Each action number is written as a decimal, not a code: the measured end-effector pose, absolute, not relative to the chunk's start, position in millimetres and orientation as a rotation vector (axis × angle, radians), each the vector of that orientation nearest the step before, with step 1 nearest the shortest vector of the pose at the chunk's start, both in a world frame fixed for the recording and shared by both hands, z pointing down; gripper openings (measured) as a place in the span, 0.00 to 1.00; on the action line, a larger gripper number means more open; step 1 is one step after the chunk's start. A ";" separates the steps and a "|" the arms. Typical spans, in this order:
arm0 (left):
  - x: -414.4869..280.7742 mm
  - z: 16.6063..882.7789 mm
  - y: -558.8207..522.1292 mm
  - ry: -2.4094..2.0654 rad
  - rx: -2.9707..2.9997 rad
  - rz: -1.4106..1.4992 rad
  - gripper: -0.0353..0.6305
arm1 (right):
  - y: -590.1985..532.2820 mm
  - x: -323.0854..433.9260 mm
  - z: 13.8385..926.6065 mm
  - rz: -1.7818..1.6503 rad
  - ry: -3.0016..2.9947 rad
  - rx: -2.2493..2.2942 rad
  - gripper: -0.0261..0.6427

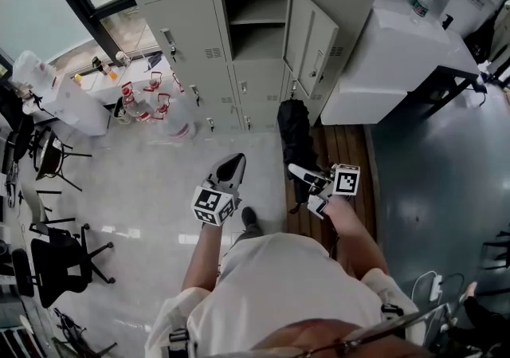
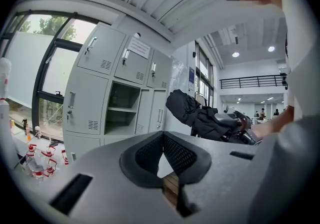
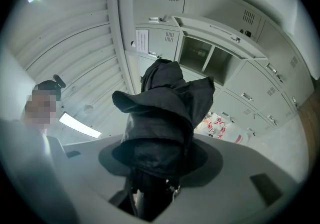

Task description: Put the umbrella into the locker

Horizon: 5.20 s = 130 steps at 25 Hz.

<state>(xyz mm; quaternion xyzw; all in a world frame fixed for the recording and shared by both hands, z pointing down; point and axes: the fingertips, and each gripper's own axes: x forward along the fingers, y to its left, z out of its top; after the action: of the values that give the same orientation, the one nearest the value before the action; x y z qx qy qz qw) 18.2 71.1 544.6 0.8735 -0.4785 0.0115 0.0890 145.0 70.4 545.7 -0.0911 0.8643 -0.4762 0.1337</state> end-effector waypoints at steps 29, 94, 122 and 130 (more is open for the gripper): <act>-102.5 566.6 -72.1 -1.288 2.624 0.061 0.06 | -78.2 34.1 551.2 -1.321 2.466 -0.540 0.39; -109.7 514.2 -350.9 -1.210 2.810 0.066 0.06 | -526.0 -4.3 526.3 0.498 3.205 -1.980 0.37; -117.3 526.9 -328.7 -1.230 2.754 0.051 0.06 | -549.5 -13.7 533.8 0.991 3.279 -2.205 0.50; -99.9 532.3 -319.7 -1.180 2.760 0.067 0.06 | -515.5 -3.8 528.0 0.909 3.202 -2.161 0.50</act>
<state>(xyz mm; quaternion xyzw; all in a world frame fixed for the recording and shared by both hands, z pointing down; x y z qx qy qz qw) -99.9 -319.7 532.3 0.9170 -0.3921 0.0221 0.0694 -3.8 -515.5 528.0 -0.4988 0.7389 0.2097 -0.4016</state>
